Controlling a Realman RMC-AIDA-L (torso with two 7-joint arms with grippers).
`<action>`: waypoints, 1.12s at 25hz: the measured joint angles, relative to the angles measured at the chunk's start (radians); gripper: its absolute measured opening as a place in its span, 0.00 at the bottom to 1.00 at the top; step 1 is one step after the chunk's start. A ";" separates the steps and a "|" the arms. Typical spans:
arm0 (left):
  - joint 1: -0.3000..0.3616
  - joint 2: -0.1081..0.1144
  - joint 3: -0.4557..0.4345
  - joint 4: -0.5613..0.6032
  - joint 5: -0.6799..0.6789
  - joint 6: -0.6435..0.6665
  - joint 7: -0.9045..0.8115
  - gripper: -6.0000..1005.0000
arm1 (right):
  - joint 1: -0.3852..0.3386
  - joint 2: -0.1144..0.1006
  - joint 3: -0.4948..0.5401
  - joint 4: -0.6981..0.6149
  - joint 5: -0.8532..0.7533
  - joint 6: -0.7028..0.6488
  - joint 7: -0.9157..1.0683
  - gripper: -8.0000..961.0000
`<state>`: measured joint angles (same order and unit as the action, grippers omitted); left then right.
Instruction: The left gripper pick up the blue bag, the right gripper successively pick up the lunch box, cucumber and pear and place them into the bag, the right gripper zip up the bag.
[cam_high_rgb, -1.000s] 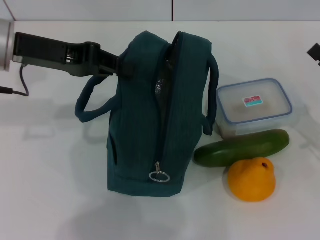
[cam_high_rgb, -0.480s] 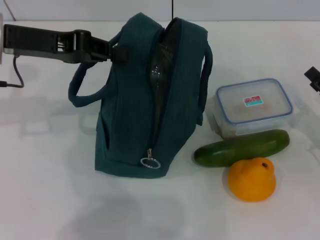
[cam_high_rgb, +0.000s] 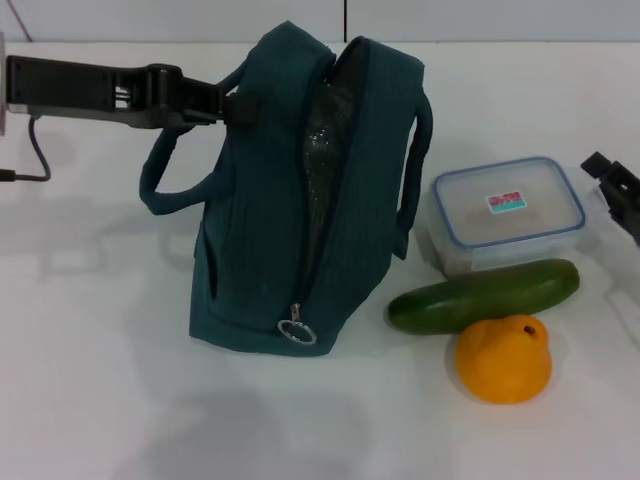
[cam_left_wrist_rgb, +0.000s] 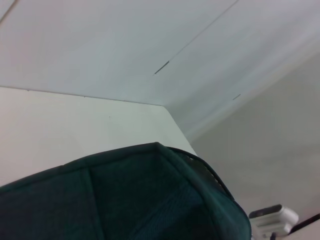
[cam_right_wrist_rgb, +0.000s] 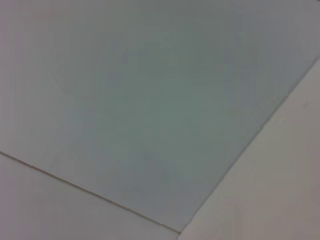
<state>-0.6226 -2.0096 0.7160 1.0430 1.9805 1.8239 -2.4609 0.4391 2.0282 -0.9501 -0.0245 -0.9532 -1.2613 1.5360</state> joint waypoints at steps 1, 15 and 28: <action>0.001 0.000 0.001 0.000 -0.001 0.000 0.002 0.08 | 0.006 0.000 -0.004 0.004 -0.002 0.004 0.017 0.71; 0.016 -0.008 0.004 0.000 -0.002 0.001 0.015 0.08 | 0.042 0.000 -0.010 0.035 -0.013 0.010 0.075 0.63; 0.017 -0.009 0.004 0.000 0.000 0.001 0.016 0.08 | 0.049 0.000 -0.016 0.035 -0.015 0.009 0.076 0.31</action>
<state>-0.6059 -2.0187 0.7195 1.0431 1.9803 1.8249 -2.4452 0.4879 2.0279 -0.9664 0.0107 -0.9680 -1.2527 1.6125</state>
